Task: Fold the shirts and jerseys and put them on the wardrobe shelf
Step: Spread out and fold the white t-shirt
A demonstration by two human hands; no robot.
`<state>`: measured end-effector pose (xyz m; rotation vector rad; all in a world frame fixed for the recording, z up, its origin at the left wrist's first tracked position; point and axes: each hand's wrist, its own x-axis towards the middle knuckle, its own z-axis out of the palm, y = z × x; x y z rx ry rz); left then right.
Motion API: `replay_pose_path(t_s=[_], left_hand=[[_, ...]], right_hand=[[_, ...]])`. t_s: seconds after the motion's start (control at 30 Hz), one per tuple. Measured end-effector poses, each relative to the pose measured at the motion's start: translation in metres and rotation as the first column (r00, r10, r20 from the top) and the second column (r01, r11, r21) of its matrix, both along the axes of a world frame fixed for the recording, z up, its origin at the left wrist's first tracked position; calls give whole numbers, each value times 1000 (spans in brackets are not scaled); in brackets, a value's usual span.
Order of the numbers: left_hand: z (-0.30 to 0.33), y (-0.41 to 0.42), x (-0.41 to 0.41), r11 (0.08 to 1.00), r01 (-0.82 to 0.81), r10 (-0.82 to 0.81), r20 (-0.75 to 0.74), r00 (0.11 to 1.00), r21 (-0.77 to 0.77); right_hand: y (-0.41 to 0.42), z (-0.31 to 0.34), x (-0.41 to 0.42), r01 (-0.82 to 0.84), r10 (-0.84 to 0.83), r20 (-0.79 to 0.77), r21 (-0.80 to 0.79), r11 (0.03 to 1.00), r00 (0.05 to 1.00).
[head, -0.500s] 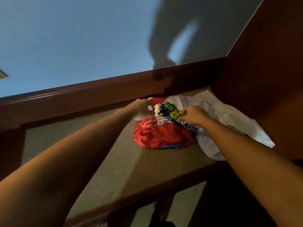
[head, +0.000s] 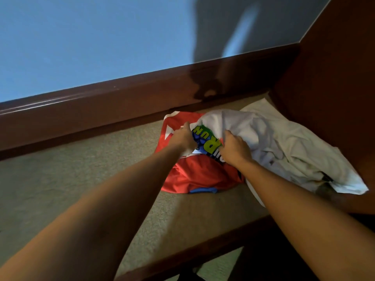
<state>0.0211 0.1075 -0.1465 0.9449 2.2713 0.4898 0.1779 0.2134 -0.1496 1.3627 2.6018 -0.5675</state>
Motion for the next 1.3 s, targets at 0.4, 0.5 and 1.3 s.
replay_pose_path(t_s=[0.4, 0.5, 1.3], left_hand=[[124, -23, -13, 939, -99, 43, 171, 984, 330], [180, -37, -21, 870, -85, -46, 252, 967, 486], [343, -332, -116, 994, -22, -35, -500, 865, -107]], right_hand=[[-20, 111, -24, -18, 8, -475, -16, 1000, 880], [-30, 163, -36, -174, 153, -687, 38, 984, 710], [-216, 320, -135, -423, 486, -598, 255, 869, 638]])
